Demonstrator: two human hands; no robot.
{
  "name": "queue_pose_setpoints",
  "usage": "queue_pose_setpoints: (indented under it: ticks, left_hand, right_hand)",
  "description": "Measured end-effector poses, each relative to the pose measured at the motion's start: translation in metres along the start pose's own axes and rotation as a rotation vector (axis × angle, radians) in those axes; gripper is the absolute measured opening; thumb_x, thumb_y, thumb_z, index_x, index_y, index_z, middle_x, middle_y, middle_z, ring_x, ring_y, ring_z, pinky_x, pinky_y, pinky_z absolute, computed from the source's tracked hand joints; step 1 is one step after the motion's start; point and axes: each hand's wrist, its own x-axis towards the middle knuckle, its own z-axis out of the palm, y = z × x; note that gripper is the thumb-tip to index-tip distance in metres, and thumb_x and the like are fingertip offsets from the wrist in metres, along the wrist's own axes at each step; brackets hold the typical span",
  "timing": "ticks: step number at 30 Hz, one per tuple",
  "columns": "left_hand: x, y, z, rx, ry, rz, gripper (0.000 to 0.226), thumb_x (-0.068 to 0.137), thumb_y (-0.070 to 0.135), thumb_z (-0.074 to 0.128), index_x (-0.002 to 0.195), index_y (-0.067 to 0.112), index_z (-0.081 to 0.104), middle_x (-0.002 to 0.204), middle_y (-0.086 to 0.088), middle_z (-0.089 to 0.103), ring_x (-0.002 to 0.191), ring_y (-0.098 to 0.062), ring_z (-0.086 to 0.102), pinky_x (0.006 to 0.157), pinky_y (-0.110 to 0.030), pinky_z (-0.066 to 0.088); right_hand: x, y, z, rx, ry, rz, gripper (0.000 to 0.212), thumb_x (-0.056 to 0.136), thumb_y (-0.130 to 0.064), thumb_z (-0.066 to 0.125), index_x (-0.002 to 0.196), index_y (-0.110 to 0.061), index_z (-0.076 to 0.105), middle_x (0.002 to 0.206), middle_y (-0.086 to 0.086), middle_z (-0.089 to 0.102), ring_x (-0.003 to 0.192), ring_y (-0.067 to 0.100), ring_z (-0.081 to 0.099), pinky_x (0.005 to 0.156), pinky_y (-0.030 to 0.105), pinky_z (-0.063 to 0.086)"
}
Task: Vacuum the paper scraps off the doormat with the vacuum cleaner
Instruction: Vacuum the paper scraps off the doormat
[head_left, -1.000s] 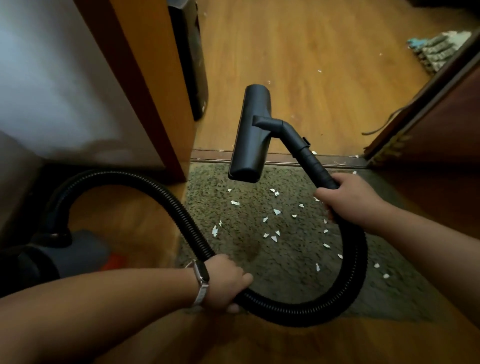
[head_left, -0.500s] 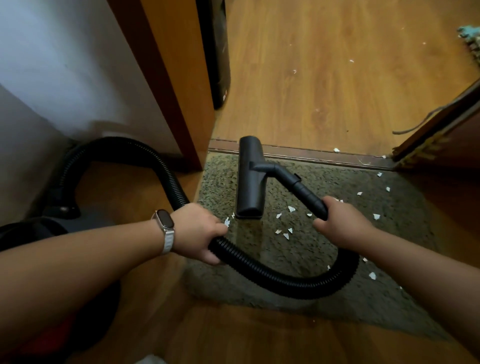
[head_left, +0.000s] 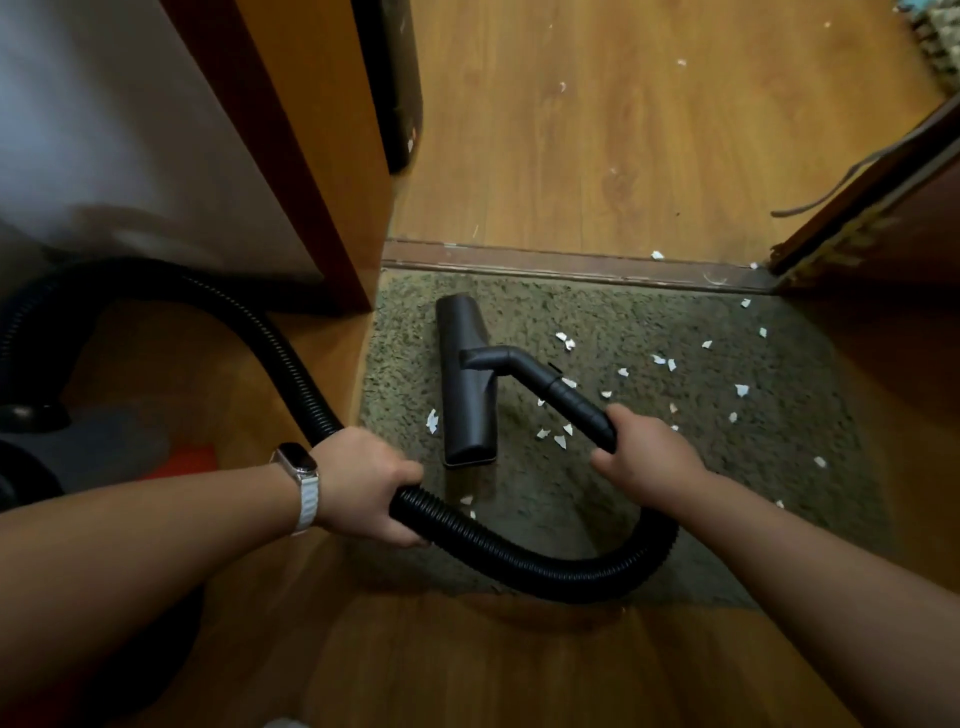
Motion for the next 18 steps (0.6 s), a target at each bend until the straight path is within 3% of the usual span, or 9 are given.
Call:
queue_pose_setpoints:
  ticks: [6, 11, 18]
  left_hand:
    - [-0.014, 0.004, 0.012, 0.011, -0.153, 0.067, 0.055, 0.071, 0.081, 0.047, 0.074, 0.027, 0.06, 0.058, 0.008, 0.06, 0.051, -0.015, 0.061, 0.047, -0.026, 0.05]
    - [-0.013, 0.002, 0.005, 0.035, -0.293, 0.035, 0.062, 0.075, 0.084, 0.04, 0.09, 0.027, 0.061, 0.077, 0.006, 0.066, 0.069, -0.017, 0.065, 0.064, -0.031, 0.053]
    - [-0.03, -0.001, 0.01, 0.03, -0.314, -0.015, 0.071, 0.072, 0.093, 0.031, 0.087, 0.029, 0.058, 0.075, 0.009, 0.062, 0.067, -0.013, 0.062, 0.065, -0.033, 0.055]
  right_hand:
    - [-0.007, -0.01, 0.034, 0.017, -0.039, -0.047, 0.024, 0.087, -0.039, 0.061, 0.093, -0.027, 0.042, 0.093, 0.006, 0.066, 0.092, 0.032, 0.065, 0.067, 0.034, 0.045]
    - [-0.003, -0.02, 0.039, -0.006, -0.023, -0.094, 0.039, 0.092, -0.063, 0.051, 0.094, -0.025, 0.046, 0.08, -0.002, 0.053, 0.084, 0.029, 0.062, 0.064, 0.034, 0.045]
    - [0.004, -0.039, 0.047, -0.067, -0.013, -0.142, 0.03, 0.093, -0.054, 0.051, 0.1, -0.025, 0.046, 0.09, 0.001, 0.062, 0.088, 0.03, 0.064, 0.066, 0.034, 0.045]
